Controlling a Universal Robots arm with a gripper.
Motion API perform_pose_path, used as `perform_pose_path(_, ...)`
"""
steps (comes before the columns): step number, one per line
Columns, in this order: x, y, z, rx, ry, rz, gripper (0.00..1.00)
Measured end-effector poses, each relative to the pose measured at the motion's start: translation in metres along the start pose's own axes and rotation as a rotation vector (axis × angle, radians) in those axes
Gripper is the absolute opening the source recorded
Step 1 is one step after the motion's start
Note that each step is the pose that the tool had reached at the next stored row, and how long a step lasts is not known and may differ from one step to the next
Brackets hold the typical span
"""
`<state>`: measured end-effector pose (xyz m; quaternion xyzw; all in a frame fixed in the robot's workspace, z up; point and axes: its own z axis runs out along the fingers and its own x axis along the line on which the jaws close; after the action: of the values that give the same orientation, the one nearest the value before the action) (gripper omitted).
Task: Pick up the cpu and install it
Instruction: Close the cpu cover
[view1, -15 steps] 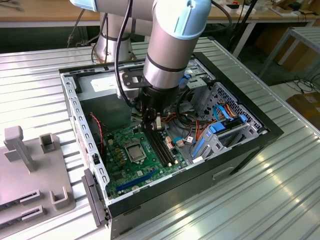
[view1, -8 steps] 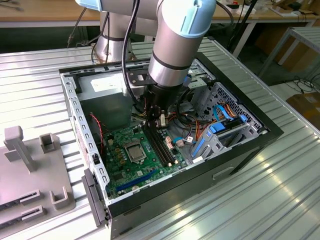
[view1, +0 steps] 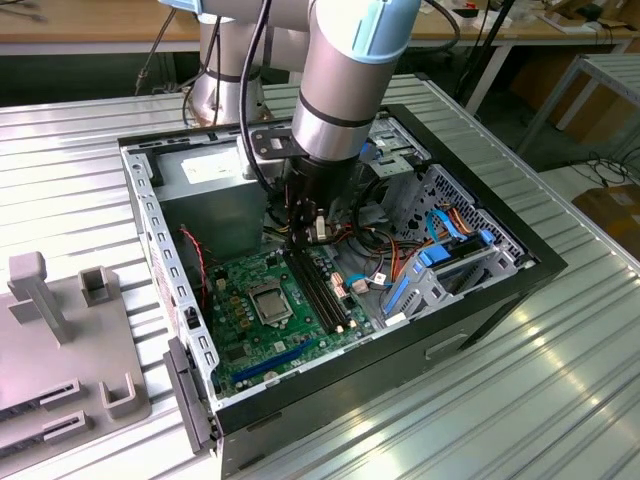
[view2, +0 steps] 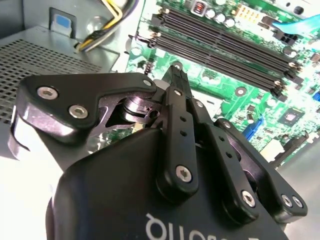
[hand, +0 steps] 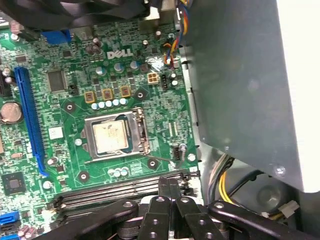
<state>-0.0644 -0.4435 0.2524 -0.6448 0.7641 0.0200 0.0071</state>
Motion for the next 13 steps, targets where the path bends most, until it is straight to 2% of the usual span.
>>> perform_pose_path(6, -0.0136, 0.0019, 0.0005, 0.0, 0.0, 0.0, 0.11)
perform_pose_path(13, -0.0163, 0.0035, 0.0014, -0.0001, 0.0001, -0.002, 0.11)
